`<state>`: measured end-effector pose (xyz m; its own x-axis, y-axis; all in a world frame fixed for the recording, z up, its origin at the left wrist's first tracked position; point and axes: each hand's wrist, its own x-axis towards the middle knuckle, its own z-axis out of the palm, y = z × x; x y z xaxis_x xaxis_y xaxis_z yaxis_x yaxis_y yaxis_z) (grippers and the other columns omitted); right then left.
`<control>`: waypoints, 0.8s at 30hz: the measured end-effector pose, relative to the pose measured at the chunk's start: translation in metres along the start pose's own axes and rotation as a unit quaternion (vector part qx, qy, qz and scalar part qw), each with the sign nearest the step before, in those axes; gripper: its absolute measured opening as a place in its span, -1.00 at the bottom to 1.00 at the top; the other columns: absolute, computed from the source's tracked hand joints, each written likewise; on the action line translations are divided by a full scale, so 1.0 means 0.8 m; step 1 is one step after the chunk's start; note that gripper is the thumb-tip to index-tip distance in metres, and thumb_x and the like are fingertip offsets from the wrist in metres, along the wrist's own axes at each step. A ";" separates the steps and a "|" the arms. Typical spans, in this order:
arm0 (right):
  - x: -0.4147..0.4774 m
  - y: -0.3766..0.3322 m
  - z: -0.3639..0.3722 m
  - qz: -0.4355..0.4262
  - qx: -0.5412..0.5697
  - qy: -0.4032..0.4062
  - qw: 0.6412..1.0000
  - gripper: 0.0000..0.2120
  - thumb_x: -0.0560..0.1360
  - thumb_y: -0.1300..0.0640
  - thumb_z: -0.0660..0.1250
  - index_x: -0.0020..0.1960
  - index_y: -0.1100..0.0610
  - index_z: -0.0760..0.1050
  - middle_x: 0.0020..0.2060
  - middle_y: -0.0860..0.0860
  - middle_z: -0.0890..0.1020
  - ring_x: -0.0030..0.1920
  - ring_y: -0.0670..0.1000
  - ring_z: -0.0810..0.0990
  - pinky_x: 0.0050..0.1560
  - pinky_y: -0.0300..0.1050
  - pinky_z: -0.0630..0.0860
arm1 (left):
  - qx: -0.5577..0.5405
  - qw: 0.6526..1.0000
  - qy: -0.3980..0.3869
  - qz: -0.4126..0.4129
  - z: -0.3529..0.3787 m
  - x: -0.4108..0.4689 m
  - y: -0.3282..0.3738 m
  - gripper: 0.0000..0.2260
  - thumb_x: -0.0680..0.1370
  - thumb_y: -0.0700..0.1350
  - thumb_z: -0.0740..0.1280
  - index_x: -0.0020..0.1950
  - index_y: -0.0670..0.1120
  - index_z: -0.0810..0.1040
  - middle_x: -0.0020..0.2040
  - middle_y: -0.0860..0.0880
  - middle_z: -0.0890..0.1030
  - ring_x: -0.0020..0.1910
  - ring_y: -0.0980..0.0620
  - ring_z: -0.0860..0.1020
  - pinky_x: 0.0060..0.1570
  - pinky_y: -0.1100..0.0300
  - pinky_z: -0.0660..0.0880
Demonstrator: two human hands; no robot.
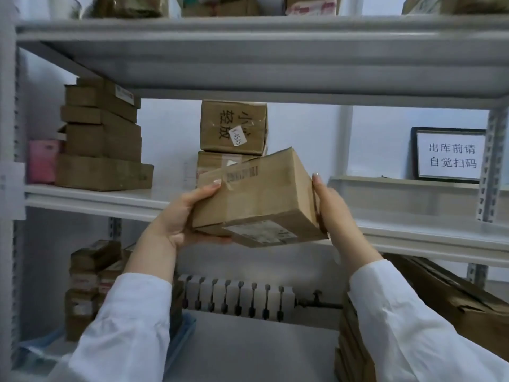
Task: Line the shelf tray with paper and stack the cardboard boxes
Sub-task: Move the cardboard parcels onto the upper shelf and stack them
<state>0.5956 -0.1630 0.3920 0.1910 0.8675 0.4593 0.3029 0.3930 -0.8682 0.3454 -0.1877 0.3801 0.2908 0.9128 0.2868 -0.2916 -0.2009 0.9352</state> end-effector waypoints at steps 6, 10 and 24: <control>0.008 -0.074 -0.001 -0.153 0.102 0.022 0.983 -0.57 0.38 -0.40 0.06 0.02 -0.16 0.46 -0.01 -0.17 0.56 0.08 -0.10 0.53 0.22 -0.06 0.44 | 0.011 0.992 -0.011 0.129 0.014 -0.002 0.079 -0.61 0.36 0.04 0.42 0.16 0.00 0.54 -0.05 -0.06 0.65 -0.12 -0.05 0.66 -0.19 -0.19 0.60; 0.002 -0.112 0.000 -0.246 0.131 -0.049 0.959 -0.74 0.64 -0.08 -0.08 0.11 -0.19 0.38 -0.05 -0.37 0.46 -0.16 -0.55 0.45 -0.17 -0.64 0.34 | 0.040 0.975 0.004 0.219 0.034 0.007 0.120 -0.54 0.39 -0.01 0.35 0.29 -0.01 0.46 0.05 -0.04 0.62 -0.02 -0.03 0.63 -0.09 -0.15 0.57; 0.064 -0.160 0.024 -0.311 0.222 -0.098 0.919 -0.20 0.41 -0.31 0.11 0.55 0.01 0.04 0.51 -0.09 0.20 0.49 -0.13 0.15 0.46 -0.14 0.14 | 0.037 0.938 0.049 0.341 0.046 0.063 0.173 -0.49 0.42 0.01 0.38 0.36 0.00 0.39 0.19 -0.04 0.58 0.13 -0.02 0.58 -0.09 0.09 0.59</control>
<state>0.5489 -0.1632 0.5227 -0.0758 0.4538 0.8879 -0.1238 0.8793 -0.4600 0.3534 -0.1828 0.5317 -0.0271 0.5902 0.8068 -0.3132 -0.7715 0.5538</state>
